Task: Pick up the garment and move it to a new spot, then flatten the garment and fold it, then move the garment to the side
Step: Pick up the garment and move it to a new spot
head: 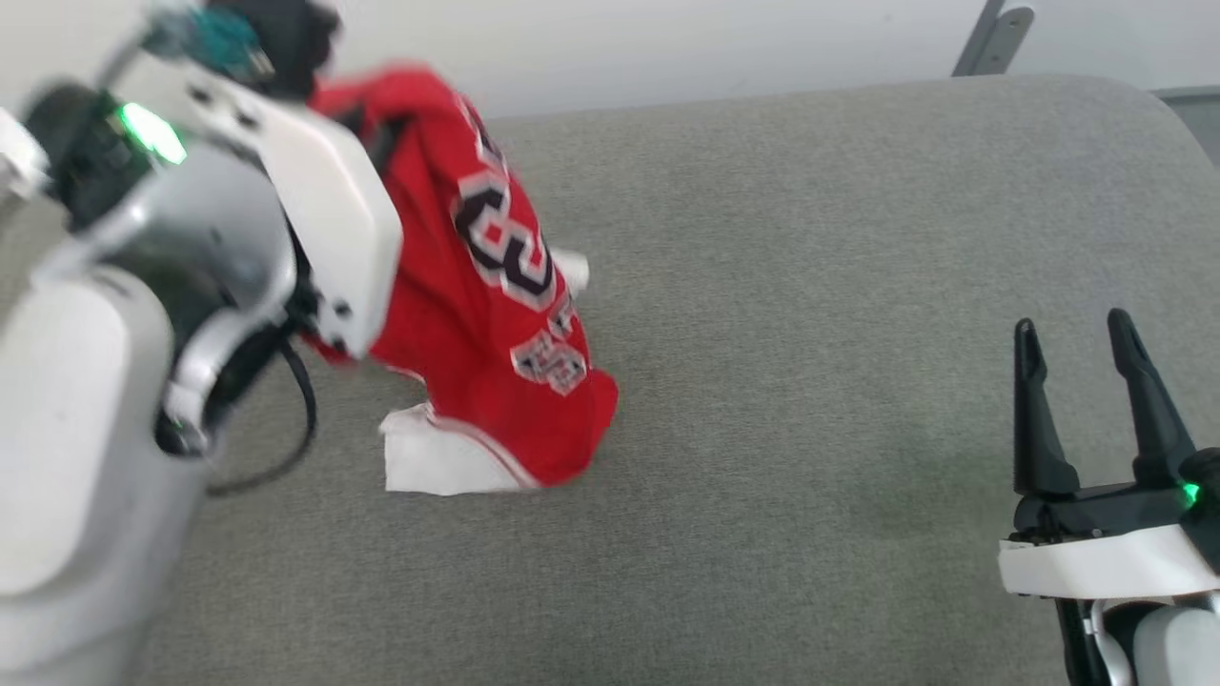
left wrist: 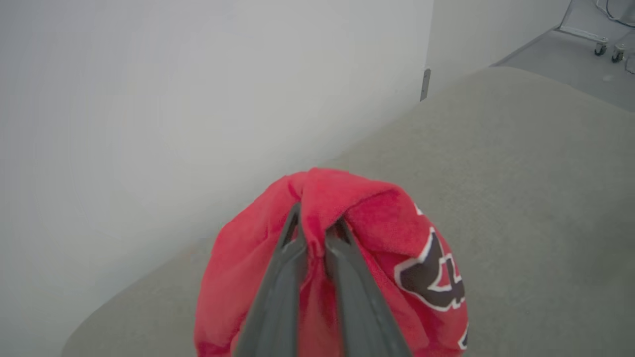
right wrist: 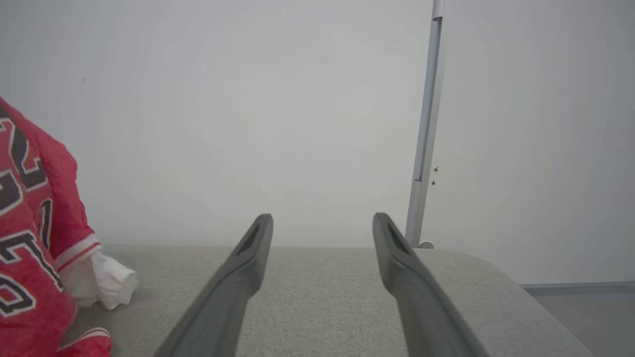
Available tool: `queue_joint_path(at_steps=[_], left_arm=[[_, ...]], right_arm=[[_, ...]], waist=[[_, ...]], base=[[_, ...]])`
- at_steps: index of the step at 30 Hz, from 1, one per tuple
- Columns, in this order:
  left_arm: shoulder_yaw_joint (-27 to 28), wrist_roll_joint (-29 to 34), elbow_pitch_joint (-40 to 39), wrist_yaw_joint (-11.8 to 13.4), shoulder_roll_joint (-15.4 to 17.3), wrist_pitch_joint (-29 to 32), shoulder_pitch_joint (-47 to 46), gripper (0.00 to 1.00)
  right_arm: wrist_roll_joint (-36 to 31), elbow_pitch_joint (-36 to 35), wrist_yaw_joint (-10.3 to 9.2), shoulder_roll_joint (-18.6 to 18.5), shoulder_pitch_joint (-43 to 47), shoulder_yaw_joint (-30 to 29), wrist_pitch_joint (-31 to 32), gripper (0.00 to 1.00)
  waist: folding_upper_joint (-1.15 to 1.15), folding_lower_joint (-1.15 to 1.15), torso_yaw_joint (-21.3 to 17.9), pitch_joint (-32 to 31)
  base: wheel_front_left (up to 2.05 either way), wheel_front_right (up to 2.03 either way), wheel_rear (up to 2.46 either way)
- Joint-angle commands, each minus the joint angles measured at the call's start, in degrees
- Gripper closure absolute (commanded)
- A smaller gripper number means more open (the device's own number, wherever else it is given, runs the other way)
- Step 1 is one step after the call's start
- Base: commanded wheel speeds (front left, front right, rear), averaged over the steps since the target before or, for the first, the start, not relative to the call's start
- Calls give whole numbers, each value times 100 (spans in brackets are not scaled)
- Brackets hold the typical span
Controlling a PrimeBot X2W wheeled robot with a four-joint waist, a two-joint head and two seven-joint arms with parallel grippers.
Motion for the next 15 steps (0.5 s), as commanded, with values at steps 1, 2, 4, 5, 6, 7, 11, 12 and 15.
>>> queue_joint_path(at_steps=[1, 2, 4, 5, 6, 7, 11, 12, 15], left_arm=[[-62, -74, 5, 37, -1, 50, 234, 100], [-107, -107, 44, 48, -22, 57, 364, 100], [-205, -148, 180, 65, -61, 44, 623, 100], [-248, -179, 285, 91, -93, 37, 759, 100], [-300, -168, 396, 86, -103, 17, 870, 100], [-360, -168, 521, 69, -118, 10, 978, 100], [-542, -195, 977, 31, -205, -57, 1295, 100], [-576, -213, 1142, 3, -232, -105, 1367, 100], [-708, -225, 1673, -28, -350, -217, 1562, 100]], right_arm=[[21, 11, -2, 53, 14, 52, -27, 0], [28, 21, -2, 63, 7, 63, -27, 0], [46, 48, -2, 85, -19, 92, -28, 0], [42, 56, -2, 102, -36, 108, -28, 0], [46, 64, -2, 110, -51, 123, -28, 0], [54, 75, -2, 120, -65, 134, -28, 0], [80, 111, -2, 142, -73, 160, -28, 0], [86, 121, -2, 149, -79, 172, -28, 0], [94, 142, -2, 167, -103, 208, -28, 0]], waist=[[0, 0, -84, 35], [0, 0, -113, 46], [0, 0, -171, 64], [0, 0, -201, 72], [0, 0, -229, 78], [0, 0, -252, 83], [0, 0, -314, 92], [0, 0, -331, 97], [0, 0, -383, 111]], base=[[0, 0, 0], [0, 0, 0], [0, 0, 0], [0, 0, 0], [0, 0, 0], [0, 0, 0], [0, 0, 0], [0, 0, 0], [0, 0, 0]])
